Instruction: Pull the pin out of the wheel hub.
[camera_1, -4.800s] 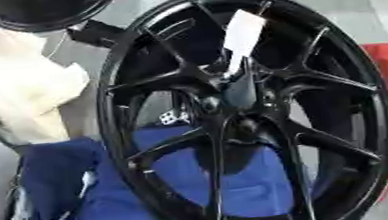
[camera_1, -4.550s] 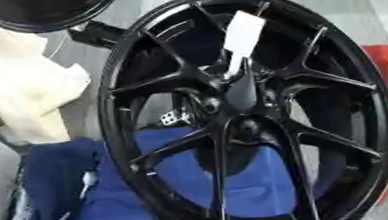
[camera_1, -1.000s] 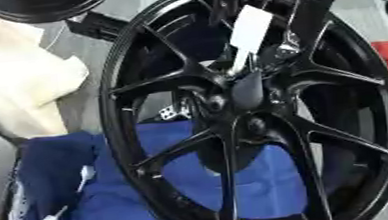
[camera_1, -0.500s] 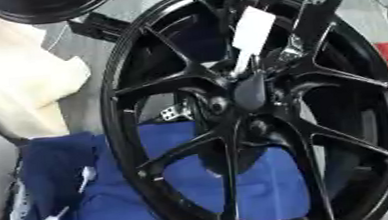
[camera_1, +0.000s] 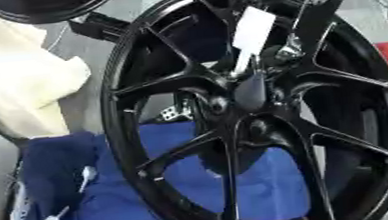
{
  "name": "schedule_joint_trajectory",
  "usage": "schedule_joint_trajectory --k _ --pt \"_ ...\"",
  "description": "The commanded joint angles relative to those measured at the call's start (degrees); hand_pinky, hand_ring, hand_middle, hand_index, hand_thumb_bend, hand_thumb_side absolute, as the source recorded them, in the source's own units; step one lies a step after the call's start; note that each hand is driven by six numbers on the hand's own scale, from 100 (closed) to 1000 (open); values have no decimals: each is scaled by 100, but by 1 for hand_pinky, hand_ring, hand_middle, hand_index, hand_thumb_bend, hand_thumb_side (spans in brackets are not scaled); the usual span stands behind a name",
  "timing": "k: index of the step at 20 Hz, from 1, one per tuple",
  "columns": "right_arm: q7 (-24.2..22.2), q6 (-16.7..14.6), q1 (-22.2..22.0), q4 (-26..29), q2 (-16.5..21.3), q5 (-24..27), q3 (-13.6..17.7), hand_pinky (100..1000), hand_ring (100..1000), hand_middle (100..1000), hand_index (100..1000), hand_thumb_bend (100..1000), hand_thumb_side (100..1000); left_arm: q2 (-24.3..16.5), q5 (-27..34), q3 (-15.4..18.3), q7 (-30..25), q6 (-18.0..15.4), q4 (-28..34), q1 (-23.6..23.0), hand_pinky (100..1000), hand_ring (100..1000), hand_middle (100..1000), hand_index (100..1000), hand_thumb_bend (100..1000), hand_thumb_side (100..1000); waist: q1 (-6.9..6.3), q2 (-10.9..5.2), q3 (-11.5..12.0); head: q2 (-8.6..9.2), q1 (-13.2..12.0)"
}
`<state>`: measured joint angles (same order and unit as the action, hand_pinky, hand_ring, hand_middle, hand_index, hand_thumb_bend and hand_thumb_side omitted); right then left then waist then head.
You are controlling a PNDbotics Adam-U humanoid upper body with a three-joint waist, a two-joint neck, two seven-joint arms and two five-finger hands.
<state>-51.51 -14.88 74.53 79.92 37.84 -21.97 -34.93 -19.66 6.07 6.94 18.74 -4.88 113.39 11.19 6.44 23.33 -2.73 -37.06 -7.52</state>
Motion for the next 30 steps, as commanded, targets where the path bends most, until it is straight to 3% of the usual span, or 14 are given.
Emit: schedule_joint_trajectory --k 1,5,6,10,16,30 --pt "-5 40 94 29 82 144 123 728 696 669 713 180 100 -44 23 3 -26 1 120 40 781 825 709 799 144 771 -46 -105 -4 90 -18" --pt "37 92 100 42 84 191 118 726 694 666 711 170 100 -47 23 5 -28 -1 120 40 781 825 709 799 143 771 -43 -104 -5 92 -19" --pt "44 98 99 42 85 192 119 702 657 637 682 100 100 -46 23 5 -28 -1 120 40 781 825 709 799 145 772 -43 -104 -3 98 -19" --pt "290 111 92 -26 67 199 147 667 605 584 635 100 100 -38 33 5 -37 -1 120 46 781 825 708 799 145 772 -42 -97 27 130 -11" --pt "507 113 126 -96 22 399 153 595 511 460 492 100 100 -40 41 11 -37 4 120 41 782 826 709 799 146 772 -40 -112 23 102 -18" --pt "147 511 293 22 38 842 463 470 376 322 370 100 100 -53 35 21 -33 11 120 30 783 826 710 799 146 770 -43 -147 -41 41 -59"
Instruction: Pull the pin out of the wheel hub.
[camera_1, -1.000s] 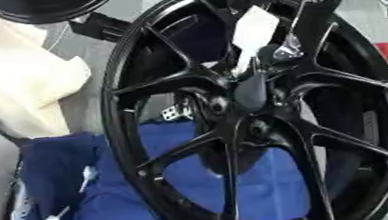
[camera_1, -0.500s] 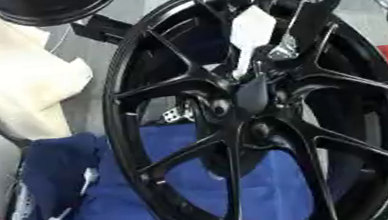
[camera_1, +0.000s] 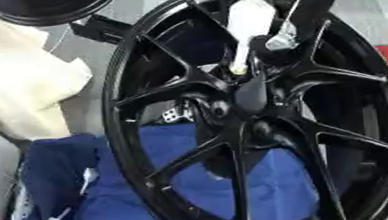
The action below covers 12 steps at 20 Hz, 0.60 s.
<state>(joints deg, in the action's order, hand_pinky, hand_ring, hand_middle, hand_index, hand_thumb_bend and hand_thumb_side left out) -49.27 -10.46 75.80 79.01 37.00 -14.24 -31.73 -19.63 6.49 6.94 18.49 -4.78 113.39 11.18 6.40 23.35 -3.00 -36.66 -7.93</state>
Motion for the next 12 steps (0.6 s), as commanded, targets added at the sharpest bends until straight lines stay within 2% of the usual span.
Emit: schedule_joint_trajectory --k 1,9,12 --pt "-128 97 182 114 124 96 150 466 371 317 367 100 100 -60 -9 21 -8 1 120 30 783 826 710 799 146 770 -37 -149 -20 -3 -23" --pt "-269 308 336 214 153 161 298 459 362 310 364 100 100 -84 -15 27 -16 12 120 22 786 826 711 799 146 770 -31 -165 -57 -62 -95" --pt "-270 432 345 288 195 137 503 468 366 316 367 100 100 -81 -18 32 -16 12 120 10 786 825 711 800 146 769 -36 -184 -80 -83 -121"
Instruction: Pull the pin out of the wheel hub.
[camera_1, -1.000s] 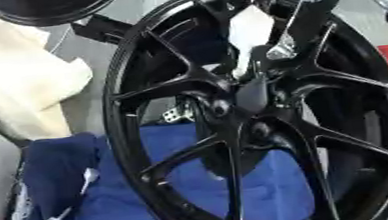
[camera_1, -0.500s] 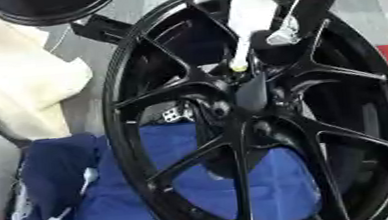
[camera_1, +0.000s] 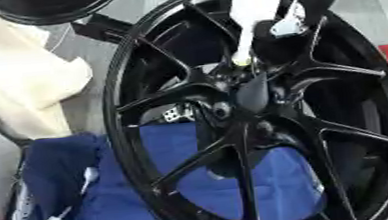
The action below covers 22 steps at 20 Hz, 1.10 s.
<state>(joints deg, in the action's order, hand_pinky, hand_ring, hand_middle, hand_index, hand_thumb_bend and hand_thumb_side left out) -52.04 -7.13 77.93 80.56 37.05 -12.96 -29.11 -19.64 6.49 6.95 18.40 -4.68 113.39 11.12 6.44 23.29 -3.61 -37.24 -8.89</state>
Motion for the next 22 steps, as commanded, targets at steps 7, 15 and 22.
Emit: schedule_joint_trajectory --k 7,15,22 --pt "403 648 -336 21 697 -421 1114 539 402 364 415 100 100 -28 -33 80 40 6 120 -33 786 825 711 800 146 769 -97 -221 -132 -60 -106" --pt "1134 1379 -1357 -1016 1761 -1151 2303 626 503 412 466 100 100 16 -61 138 107 10 120 -81 787 825 712 800 146 767 -178 -274 -309 -104 -279" --pt "1796 2042 -2394 -2088 2584 -1813 3380 748 660 562 667 100 100 8 -72 141 130 4 120 -78 787 825 713 801 145 765 -189 -308 -323 -109 -261"
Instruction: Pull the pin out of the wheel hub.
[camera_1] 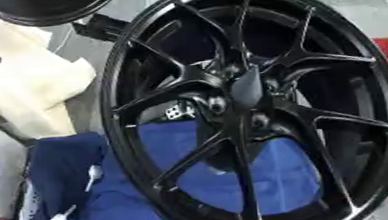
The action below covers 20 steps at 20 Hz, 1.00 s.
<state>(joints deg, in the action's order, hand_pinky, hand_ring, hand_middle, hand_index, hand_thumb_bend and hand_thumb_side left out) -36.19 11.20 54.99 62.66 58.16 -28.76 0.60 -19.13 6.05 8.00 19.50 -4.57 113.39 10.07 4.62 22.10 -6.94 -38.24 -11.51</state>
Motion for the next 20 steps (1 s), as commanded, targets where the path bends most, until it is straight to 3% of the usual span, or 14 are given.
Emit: schedule_joint_trajectory --k 1,3,5,6,9,10,11,12,13,15,19,20 --pt "306 303 -253 -451 512 -328 563 761 706 613 727 100 100 -43 -27 30 16 -8 120 26 787 825 712 801 145 765 -3 -193 28 -15 13" --pt "485 482 -511 -704 458 -507 854 848 871 850 905 100 596 -36 -19 19 5 -5 120 32 787 826 713 801 146 766 6 -196 72 -27 52" --pt "657 655 -654 -685 290 -679 1110 884 961 931 956 100 922 -26 -9 11 -6 -1 120 33 787 826 713 801 147 766 7 -204 93 -41 85" --pt "742 740 -665 -590 184 -765 1205 887 980 956 969 100 954 -21 -5 11 -9 1 120 30 788 826 713 801 147 766 2 -211 91 -48 90" --pt "984 981 -496 -236 -127 -1006 1380 846 951 937 953 100 1000 -13 7 6 -14 4 120 28 788 826 714 801 147 765 -14 -246 97 -63 114" --pt "1062 1057 -391 -111 -236 -1084 1398 810 903 903 928 100 1000 -12 14 -1 -21 4 120 29 788 826 714 801 146 764 -18 -258 105 -68 119" --pt "1144 1079 -268 21 -318 -1166 1389 780 846 842 902 100 907 -13 20 -10 -31 4 120 31 787 826 714 801 145 763 -22 -272 119 -76 127" --pt "1227 1060 -137 155 -391 -1249 1368 780 846 842 902 100 907 -12 24 -12 -37 2 120 33 787 826 714 801 145 763 -28 -276 118 -75 124" --pt "1308 1030 -9 287 -475 -1330 1315 741 764 748 832 100 797 -10 27 -16 -43 2 120 34 787 826 714 801 143 762 -33 -286 131 -78 141" --pt "1480 894 270 566 -682 -1502 1161 726 720 695 787 100 656 1 37 -19 -51 5 120 38 787 826 714 801 144 762 -49 -296 134 -83 159" --pt "1819 566 724 1117 -1176 -1807 832 683 671 645 749 100 632 14 53 -15 -53 -8 120 76 787 826 714 801 143 758 -88 -299 113 -93 178" --pt "1908 478 793 1262 -1318 -1788 755 677 671 647 748 100 662 19 58 -17 -55 -14 120 93 787 826 714 801 144 757 -96 -302 113 -91 191"
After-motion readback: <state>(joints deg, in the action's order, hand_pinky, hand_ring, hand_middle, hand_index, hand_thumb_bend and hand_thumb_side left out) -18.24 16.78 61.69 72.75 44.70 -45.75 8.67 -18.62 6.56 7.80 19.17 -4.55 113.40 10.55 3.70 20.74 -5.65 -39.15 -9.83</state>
